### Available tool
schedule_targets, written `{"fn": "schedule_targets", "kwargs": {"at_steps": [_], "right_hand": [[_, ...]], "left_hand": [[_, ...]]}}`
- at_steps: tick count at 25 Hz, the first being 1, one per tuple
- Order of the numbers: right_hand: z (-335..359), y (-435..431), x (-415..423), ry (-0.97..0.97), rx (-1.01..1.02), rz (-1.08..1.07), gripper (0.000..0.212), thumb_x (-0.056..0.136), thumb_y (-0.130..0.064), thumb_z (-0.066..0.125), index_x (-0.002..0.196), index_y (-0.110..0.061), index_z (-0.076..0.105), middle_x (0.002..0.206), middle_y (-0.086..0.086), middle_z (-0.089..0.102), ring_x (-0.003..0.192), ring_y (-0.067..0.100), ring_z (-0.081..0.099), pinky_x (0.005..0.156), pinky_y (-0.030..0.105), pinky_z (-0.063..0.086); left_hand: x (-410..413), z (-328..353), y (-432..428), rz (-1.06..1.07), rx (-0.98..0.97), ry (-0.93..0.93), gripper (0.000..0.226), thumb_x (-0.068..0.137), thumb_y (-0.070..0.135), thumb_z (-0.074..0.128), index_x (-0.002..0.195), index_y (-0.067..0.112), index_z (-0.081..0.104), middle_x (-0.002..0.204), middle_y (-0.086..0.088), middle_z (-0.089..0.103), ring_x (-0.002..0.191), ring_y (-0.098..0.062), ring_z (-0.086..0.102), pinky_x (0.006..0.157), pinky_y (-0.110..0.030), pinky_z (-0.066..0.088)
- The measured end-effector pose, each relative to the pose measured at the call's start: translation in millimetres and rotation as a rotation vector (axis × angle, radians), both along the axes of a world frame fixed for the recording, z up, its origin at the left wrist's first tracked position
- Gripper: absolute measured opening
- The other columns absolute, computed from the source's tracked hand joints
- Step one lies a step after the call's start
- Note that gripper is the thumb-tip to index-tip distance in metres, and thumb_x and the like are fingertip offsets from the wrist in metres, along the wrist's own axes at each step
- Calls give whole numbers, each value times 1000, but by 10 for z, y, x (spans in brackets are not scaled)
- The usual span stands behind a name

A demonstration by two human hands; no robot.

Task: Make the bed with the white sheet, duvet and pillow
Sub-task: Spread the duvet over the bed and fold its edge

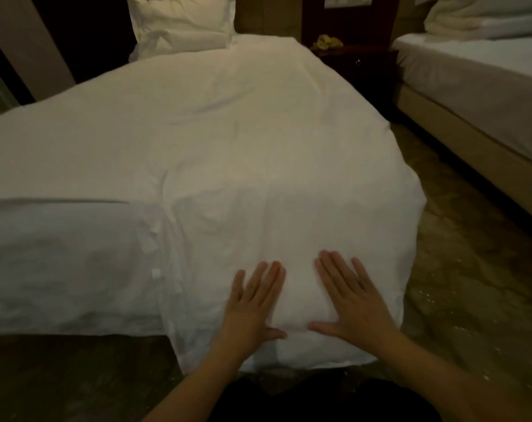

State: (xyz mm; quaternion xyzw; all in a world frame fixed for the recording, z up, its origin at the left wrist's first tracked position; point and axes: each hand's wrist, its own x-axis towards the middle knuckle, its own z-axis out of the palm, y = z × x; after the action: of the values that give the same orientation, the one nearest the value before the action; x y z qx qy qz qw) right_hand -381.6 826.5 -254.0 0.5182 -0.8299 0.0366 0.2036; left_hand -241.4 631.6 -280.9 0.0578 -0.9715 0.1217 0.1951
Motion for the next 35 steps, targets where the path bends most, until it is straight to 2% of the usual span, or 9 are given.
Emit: {"fn": "schedule_targets", "kwargs": {"at_steps": [3,7,10,15,18,23,25,28,35], "right_hand": [[-68,255,-288,-59,124,-102,115,68,-77,41,151,-9,1,155,10,18,144,25,17,118,39,4],[-56,434,-211,-182,110,-142,120,61,-78,42,151,-10,0,160,6,-2,147,20,-2,118,45,-1],[44,205,100,-58,-67,9,122,64,-83,42,151,-8,3,158,12,9,146,25,3,116,50,7],[956,-719,-138,75,-174,-37,126,61,-86,49,152,-14,-1,158,17,-1,145,35,-2,114,54,4],[1128,-987,-434,-13,-21,-118,139,47,-85,64,150,-21,-3,158,18,1,144,34,-3,115,51,-4],[1042,-1042,-533,-45,19,-78,146,39,-78,74,148,-25,-8,157,15,2,143,31,-4,113,46,-9],[1016,-1055,-578,-29,-1,-81,148,31,-78,76,149,-20,8,154,17,13,142,35,9,113,48,-1],[951,-1106,-621,9,-29,-62,143,24,-80,74,144,-14,29,147,20,28,136,38,24,110,51,8],[921,-1103,-607,64,-80,-35,139,29,-78,75,143,-13,30,146,21,29,135,38,26,110,53,8]], "left_hand": [[167,-159,-387,167,60,-13,127,53,45,80,152,19,4,160,-1,5,140,-26,21,113,-46,7],[542,-56,-710,270,120,1,85,81,59,33,151,17,11,160,0,-5,144,-26,14,115,-46,2],[554,152,-640,176,71,43,115,63,73,54,153,19,5,160,0,-6,147,-24,-4,115,-50,-3],[-72,1124,-662,238,89,258,126,61,86,43,150,18,-14,156,-4,-24,144,-27,-17,113,-50,-15],[-365,1428,-803,367,138,31,137,57,81,61,143,26,-30,153,2,-32,140,-25,-28,110,-56,-15],[-463,1337,-849,405,154,-32,131,58,79,63,149,28,-16,158,6,-15,145,-24,-16,109,-60,-13],[-487,1307,-881,390,161,11,133,52,79,66,150,30,-9,160,5,-3,146,-25,-7,108,-60,-10],[-556,1144,-1003,348,137,89,140,28,83,70,147,23,26,150,-3,37,138,-28,25,106,-61,8],[-541,1165,-958,383,109,85,138,27,83,69,144,21,30,148,-3,41,135,-27,28,104,-58,11]]}}
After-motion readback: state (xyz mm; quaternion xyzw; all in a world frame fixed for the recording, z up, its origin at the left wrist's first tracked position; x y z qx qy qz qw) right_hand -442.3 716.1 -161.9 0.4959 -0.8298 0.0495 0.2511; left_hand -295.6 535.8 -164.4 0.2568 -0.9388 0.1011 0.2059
